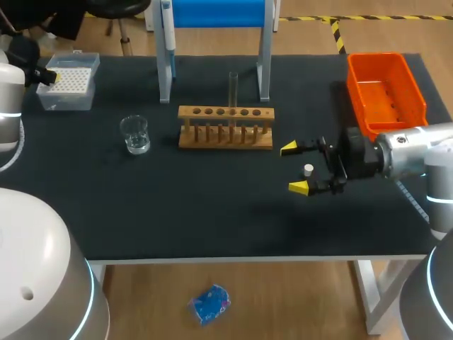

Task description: Invert the test tube, pick up the pipette, mount the tip to pipette, aspirate from beaker and dispense into the tube, eject the tip, return the pipette, and cap with the stopper.

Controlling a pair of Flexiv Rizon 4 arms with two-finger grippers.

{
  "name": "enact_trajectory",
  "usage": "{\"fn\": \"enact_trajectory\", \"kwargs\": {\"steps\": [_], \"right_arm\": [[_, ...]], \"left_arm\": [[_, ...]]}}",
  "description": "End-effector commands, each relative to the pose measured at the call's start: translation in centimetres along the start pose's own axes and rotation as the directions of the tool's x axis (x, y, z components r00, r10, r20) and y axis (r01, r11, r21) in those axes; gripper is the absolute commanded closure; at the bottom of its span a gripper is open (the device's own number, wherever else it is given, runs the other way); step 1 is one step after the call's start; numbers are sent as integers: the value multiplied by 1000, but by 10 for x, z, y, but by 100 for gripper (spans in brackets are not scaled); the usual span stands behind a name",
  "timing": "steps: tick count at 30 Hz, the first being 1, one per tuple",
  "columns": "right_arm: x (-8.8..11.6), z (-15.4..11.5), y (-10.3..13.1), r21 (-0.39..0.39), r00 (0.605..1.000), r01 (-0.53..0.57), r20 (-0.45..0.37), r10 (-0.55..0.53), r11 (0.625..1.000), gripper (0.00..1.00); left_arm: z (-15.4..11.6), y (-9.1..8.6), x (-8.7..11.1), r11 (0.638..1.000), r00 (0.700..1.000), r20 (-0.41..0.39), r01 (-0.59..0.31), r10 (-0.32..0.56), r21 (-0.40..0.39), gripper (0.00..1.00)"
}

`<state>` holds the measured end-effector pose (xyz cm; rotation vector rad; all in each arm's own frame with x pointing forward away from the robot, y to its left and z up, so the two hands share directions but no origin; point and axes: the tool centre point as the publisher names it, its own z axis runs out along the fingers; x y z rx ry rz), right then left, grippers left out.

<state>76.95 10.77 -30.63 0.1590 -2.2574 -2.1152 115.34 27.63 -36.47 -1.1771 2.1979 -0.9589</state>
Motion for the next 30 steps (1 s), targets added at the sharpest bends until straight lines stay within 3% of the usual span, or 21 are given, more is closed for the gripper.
{"fn": "enact_trajectory", "kwargs": {"steps": [1, 5, 9, 30], "right_arm": [[1, 0, 0, 0, 1000, 1, 2, -1, 1000, 0], [1, 0, 0, 0, 1000, 1, 2, -1, 1000, 0], [1, 0, 0, 0, 1000, 1, 2, -1, 1000, 0], [1, 0, 0, 0, 1000, 1, 2, -1, 1000, 0]], "left_arm": [[0, 0, 0, 1000, 1000, -5, 1, -1, -6, 84], [0, 1, -2, 1000, 1000, -2, -2, 2, -10, 85], [0, 2, -2, 1000, 1000, 8, -9, 9, -13, 100], [-7, -3, -5, 1000, 1000, -1, -12, 12, -9, 100]]}}
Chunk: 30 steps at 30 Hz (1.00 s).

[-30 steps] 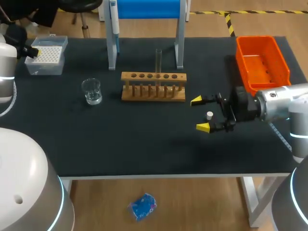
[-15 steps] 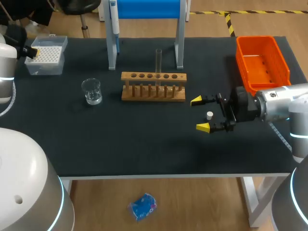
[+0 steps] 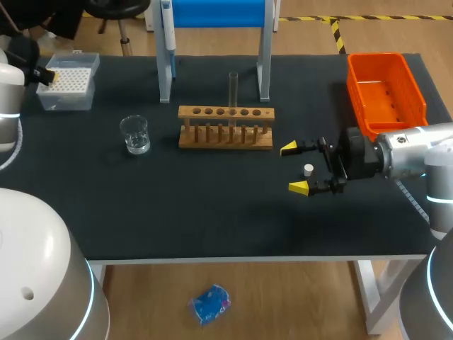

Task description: Invert the test tube, pick up the pipette, mount the tip to pipette, aspirate from beaker and dispense into the tube, eject the tip, return the pipette, and cap with the stopper.

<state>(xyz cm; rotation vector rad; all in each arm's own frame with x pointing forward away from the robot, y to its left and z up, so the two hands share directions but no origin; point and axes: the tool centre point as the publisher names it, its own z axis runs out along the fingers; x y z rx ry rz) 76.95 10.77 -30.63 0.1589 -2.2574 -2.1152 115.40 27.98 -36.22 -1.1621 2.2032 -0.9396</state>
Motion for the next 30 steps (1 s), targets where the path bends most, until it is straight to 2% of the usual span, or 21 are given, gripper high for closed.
{"fn": "enact_trajectory", "kwargs": {"steps": [1, 19, 30], "right_arm": [[1, 0, 0, 0, 1000, 1, 2, -1, 1000, 0], [1, 0, 0, 0, 1000, 1, 2, -1, 1000, 0], [1, 0, 0, 0, 1000, 1, 2, -1, 1000, 0]], "left_arm": [[-6, -3, -1, 1000, 1000, -9, 3, -3, -3, 100], [-18, -13, -6, 1000, 1000, -8, -2, 2, 7, 100], [-25, -21, -2, 999, 999, -25, -30, 29, -16, 100]]}}
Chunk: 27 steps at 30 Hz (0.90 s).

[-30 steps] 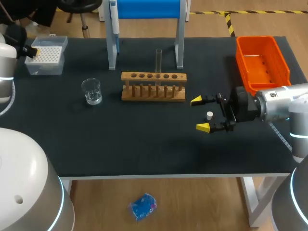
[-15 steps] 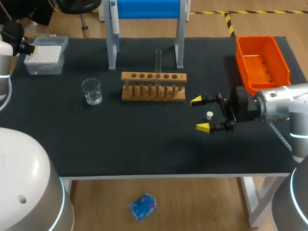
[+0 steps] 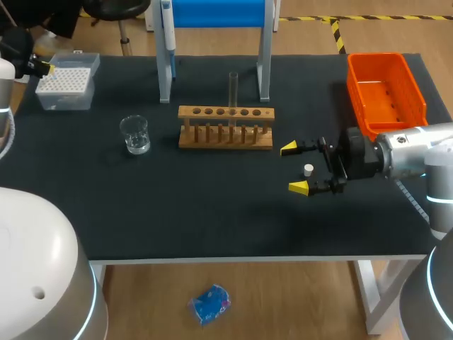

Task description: Invert the test tube, pick up the pipette, mount the tip to pipette, aspirate from beaker and dispense into the tube, eject the tip, return the pipette, and cap with the stopper.

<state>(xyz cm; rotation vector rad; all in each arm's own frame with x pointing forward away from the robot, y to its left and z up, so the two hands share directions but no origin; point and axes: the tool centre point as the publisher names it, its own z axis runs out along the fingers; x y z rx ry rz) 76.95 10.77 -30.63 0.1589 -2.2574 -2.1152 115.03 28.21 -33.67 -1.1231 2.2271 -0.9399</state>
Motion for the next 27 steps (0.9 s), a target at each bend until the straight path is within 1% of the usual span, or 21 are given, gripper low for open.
{"fn": "enact_trajectory", "kwargs": {"steps": [1, 10, 16, 18, 20, 21, 24, 27], "right_arm": [[1, 0, 0, 0, 1000, 1, 2, -1, 1000, 0], [1, 0, 0, 0, 1000, 1, 2, -1, 1000, 0], [1, 0, 0, 0, 1000, 1, 2, -1, 1000, 0], [1, 0, 0, 0, 1000, 1, 2, -1, 1000, 0], [1, 0, 0, 0, 1000, 1, 2, -1, 1000, 0], [1, 0, 0, 0, 1000, 1, 2, -1, 1000, 0], [1, 0, 0, 0, 1000, 1, 2, -1, 1000, 0], [1, 0, 0, 0, 1000, 1, 2, -1, 1000, 0]], "left_arm": [[-6, -5, 1, 1000, 1000, -8, -2, 2, -16, 100], [-15, -16, 3, 1000, 1000, -2, -19, 19, -10, 100], [-29, -27, 7, 999, 999, 1, -40, 40, -13, 100], [-35, -34, 13, 998, 998, -19, -55, 55, -24, 100], [-42, -41, 21, 997, 996, -57, -70, 68, -28, 100], [-45, -44, 27, 995, 993, -89, -84, 79, -47, 100], [-55, -54, 44, 992, 986, -135, -109, 100, -58, 100], [-67, -67, 62, 989, 981, -155, -131, 120, -67, 100]]}}
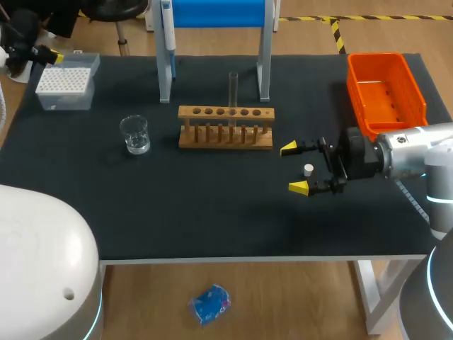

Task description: Invert the test tube, pick up the pipette, mount the tip to pipette, aspirate from beaker and dispense into the tube, eject the tip, return the pipette, and cap with the stopper.

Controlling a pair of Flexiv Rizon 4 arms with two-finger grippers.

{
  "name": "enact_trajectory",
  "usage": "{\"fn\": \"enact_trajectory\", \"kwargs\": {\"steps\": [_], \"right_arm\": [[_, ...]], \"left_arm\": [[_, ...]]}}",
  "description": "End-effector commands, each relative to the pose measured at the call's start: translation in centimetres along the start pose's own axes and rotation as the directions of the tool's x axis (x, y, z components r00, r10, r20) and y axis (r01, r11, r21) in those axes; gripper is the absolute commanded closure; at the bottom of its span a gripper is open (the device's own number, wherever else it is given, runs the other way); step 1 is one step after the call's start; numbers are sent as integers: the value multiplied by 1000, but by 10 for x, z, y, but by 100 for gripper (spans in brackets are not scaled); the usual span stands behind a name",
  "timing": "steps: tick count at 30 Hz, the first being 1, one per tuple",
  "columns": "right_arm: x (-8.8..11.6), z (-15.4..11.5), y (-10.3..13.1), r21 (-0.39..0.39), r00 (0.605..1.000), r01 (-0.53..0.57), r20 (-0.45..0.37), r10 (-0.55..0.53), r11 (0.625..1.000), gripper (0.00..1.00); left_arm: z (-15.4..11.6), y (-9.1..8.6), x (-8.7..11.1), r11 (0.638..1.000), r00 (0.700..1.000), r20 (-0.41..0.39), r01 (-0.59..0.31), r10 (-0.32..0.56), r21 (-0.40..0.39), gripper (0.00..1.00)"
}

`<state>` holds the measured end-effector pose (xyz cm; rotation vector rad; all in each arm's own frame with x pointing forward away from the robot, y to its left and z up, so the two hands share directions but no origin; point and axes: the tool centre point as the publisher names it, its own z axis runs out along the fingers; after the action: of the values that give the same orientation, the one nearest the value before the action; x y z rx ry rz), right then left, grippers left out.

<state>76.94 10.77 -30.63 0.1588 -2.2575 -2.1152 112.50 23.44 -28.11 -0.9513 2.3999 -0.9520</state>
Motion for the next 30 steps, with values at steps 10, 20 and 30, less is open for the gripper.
{"fn": "enact_trajectory", "kwargs": {"steps": [10, 20, 30], "right_arm": [[1, 0, 0, 0, 1000, 1, 2, -1, 1000, 0], [1, 0, 0, 0, 1000, 1, 2, -1, 1000, 0], [1, 0, 0, 0, 1000, 1, 2, -1, 1000, 0]], "left_arm": [[-58, -64, 103, 998, 998, -50, 41, -43, -38, 100], [-67, -76, 134, 996, 992, -96, 83, -82, 12, 100], [-60, -81, 153, 999, 992, -119, 43, -45, -21, 100]]}}
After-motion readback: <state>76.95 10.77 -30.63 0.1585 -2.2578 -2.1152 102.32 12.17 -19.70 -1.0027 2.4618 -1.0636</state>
